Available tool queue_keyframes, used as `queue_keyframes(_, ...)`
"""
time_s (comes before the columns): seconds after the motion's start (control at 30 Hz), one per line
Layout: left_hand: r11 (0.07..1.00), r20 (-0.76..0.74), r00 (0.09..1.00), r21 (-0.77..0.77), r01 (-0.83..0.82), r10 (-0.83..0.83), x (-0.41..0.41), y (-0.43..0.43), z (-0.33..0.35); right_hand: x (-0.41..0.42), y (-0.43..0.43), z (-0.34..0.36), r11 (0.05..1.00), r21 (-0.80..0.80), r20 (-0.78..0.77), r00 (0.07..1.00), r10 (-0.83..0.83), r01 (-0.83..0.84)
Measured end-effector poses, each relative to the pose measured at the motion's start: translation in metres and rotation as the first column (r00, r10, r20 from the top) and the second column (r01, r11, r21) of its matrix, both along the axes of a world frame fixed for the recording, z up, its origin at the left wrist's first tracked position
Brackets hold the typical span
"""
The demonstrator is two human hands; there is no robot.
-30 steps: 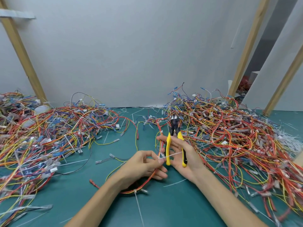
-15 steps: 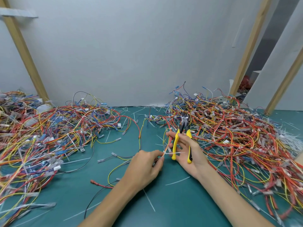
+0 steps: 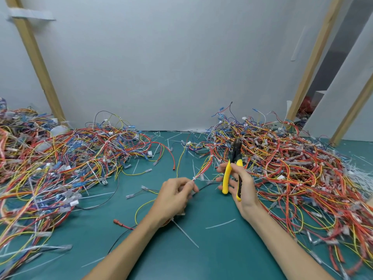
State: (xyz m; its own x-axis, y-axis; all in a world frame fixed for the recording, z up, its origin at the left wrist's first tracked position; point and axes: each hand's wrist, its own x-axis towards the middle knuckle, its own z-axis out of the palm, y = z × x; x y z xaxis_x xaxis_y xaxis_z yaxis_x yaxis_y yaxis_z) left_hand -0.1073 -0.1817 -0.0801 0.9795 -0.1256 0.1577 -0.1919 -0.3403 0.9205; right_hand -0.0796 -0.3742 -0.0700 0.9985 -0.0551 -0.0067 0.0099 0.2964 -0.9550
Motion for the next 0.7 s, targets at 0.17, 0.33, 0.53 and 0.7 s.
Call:
queue_keyframes(0.17,0.977,-0.117,0.985,-0.184,0.105,-0.128,0.001,0.003,0.003,-0.005,0.006,0.001,0.992,-0.127,-0.036,0.999,0.015,-0.019)
queue_keyframes(0.33,0.966,-0.116,0.985,-0.240,0.096,-0.127,0.002,0.004,0.005,-0.006,0.008,0.002,0.993,-0.111,-0.050,0.998,0.031,-0.036)
queue_keyframes(0.53,0.905,-0.195,0.975,-0.424,0.014,-0.106,0.004,0.008,0.009,-0.003,0.006,0.002,0.996,-0.057,-0.073,0.995,0.068,-0.072)
queue_keyframes(0.7,0.796,-0.239,0.951,-0.605,0.012,-0.195,0.009,0.014,0.009,-0.003,0.006,0.000,0.995,-0.080,-0.059,0.997,0.054,-0.059)
